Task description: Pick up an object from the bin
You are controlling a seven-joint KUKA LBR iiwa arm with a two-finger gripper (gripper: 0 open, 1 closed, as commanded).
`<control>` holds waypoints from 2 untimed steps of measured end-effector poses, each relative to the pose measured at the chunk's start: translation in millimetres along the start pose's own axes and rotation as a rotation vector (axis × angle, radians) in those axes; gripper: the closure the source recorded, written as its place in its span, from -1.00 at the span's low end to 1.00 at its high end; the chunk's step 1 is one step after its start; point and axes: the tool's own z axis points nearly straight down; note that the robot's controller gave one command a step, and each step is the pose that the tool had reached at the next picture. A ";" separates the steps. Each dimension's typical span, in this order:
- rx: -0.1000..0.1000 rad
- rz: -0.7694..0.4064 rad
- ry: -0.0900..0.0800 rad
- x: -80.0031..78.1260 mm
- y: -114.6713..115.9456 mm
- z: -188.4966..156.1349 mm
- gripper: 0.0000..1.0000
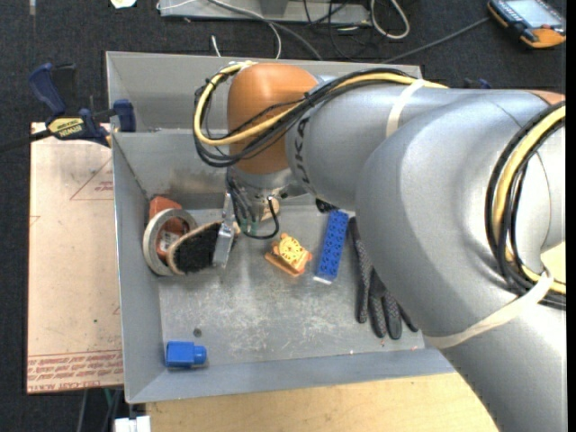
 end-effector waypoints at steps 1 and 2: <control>0.006 0.039 0.010 2.3 12.4 0.0 -1.00; -0.001 -0.195 -0.002 6.3 14.7 1.4 -1.00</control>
Offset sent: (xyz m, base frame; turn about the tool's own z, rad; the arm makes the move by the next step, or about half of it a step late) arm -0.0054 0.0164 -0.0033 -0.2566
